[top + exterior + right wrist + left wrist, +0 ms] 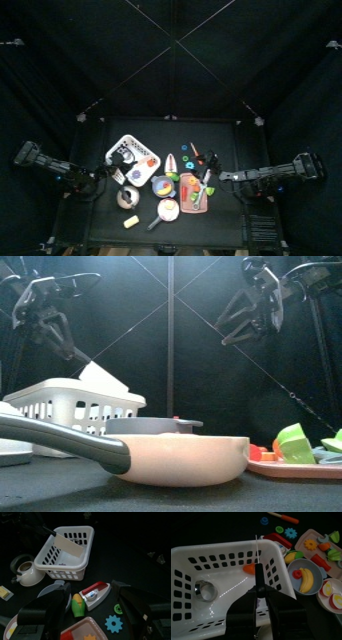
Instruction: Put cleaver in basket
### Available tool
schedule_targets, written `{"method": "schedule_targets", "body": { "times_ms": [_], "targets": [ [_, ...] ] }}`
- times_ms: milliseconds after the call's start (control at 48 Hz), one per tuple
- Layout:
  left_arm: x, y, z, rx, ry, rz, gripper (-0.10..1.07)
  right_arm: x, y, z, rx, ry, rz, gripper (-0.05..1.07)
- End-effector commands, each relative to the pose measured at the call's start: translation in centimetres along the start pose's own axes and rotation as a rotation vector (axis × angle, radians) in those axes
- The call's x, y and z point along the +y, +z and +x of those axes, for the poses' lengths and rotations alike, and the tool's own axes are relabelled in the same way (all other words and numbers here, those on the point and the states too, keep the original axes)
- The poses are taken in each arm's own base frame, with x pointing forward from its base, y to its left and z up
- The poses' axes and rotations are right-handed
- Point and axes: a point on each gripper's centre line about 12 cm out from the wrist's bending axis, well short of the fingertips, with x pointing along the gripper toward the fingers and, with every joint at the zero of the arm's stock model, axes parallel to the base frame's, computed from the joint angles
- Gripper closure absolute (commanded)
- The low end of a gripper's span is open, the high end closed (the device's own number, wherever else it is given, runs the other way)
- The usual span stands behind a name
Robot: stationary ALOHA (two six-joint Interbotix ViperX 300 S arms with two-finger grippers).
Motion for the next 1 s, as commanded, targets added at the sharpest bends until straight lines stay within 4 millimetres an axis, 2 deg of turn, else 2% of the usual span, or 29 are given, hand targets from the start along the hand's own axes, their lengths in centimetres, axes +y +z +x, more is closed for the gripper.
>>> {"method": "schedule_targets", "body": {
  "times_ms": [0,271,500,979],
  "targets": [
    [0.1,0.0,-0.2,0.003,-0.009,-0.019,0.53,0.0,0.6,-0.2,-0.017,0.0,0.006,0.06],
    [1.6,-2.2,0.6,0.1,0.033,-0.073,0.52,0.0,0.5,0.0,-0.014,-0.002,0.004,0.06],
    [3.2,-3.1,1.9,0.128,0.088,-0.118,0.5,0.0,0.4,0.0,-0.011,-0.003,0.003,0.06],
    [3.5,-3.1,3.0,0.102,0.024,-0.154,0.25,0.0,0.2,0.2,-0.005,-0.003,-0.002,0.06]
  ]
}}
